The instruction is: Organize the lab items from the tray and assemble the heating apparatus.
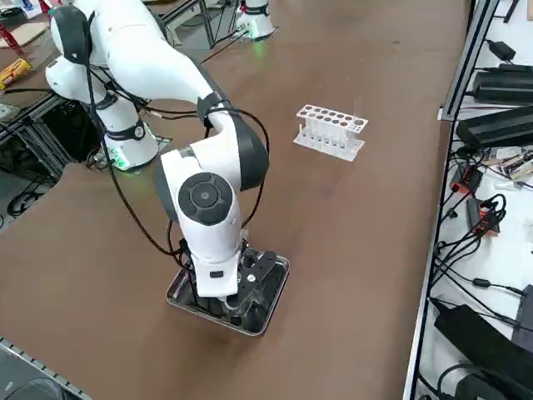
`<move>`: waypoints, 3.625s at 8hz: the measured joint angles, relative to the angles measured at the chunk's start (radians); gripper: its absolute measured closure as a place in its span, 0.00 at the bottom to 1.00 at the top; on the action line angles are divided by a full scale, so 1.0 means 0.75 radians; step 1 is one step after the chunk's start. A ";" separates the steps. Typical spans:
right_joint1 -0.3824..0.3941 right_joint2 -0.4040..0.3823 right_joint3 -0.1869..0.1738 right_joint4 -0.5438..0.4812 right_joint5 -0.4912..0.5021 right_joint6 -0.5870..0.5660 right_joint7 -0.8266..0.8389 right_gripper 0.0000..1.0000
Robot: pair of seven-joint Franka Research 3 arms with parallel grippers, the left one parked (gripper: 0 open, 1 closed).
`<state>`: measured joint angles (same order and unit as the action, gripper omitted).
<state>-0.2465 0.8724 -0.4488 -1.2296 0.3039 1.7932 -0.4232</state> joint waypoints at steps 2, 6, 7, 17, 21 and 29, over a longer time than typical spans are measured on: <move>0.003 0.000 0.001 0.005 0.002 0.003 0.000 0.68; 0.012 -0.003 0.002 0.037 0.004 0.007 0.000 0.69; 0.014 -0.006 0.002 0.062 0.004 0.009 0.000 0.69; 0.323 -0.344 0.007 0.091 0.010 -0.285 0.265 0.69; 0.632 -0.546 0.008 -0.446 0.010 0.050 0.466 0.69; 0.830 -0.667 0.002 -1.094 0.009 0.592 0.521 0.70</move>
<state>0.3758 0.3722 -0.4471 -2.0499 0.3108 2.2368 -0.0327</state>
